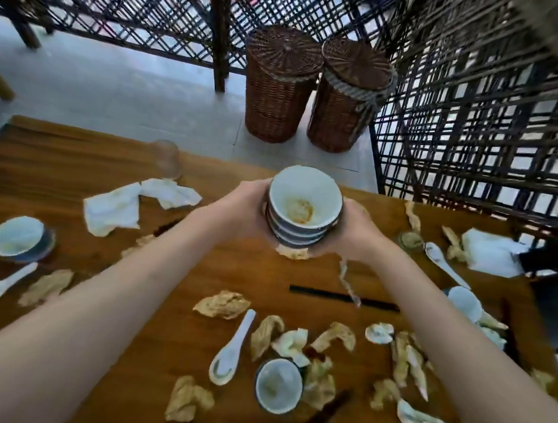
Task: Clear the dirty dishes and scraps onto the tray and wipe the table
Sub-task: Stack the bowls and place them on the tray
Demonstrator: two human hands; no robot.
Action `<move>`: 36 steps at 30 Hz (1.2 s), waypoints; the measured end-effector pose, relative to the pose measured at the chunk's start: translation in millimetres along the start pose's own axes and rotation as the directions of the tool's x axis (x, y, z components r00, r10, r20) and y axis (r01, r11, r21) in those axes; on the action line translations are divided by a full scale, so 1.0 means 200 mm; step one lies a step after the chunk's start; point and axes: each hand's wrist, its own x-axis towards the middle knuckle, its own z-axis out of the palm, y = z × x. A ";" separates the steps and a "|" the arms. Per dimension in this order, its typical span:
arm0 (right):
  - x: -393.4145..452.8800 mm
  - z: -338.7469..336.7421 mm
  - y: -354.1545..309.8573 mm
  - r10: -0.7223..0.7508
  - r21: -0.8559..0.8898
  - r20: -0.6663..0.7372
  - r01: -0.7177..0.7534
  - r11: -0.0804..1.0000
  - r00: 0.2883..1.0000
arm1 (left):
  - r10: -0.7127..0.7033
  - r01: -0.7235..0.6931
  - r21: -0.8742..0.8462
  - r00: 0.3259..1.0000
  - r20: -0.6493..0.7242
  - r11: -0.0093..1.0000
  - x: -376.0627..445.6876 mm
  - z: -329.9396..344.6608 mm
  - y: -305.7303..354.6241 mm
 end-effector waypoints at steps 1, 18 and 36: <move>0.03 -0.02 0.06 0.003 0.013 -0.008 -0.003 1.000 1.000 | 0.013 -0.013 0.018 1.000 -0.003 1.000 0.05 0.04 0.01; 0.30 -0.08 0.51 0.110 0.080 -0.056 -0.106 0.991 0.992 | -0.030 0.025 0.121 0.999 0.041 0.992 0.53 0.35 0.00; 0.33 -0.01 0.62 0.084 0.200 -0.072 -0.068 0.977 0.994 | -0.100 0.099 0.006 0.993 0.061 0.995 0.59 0.40 -0.08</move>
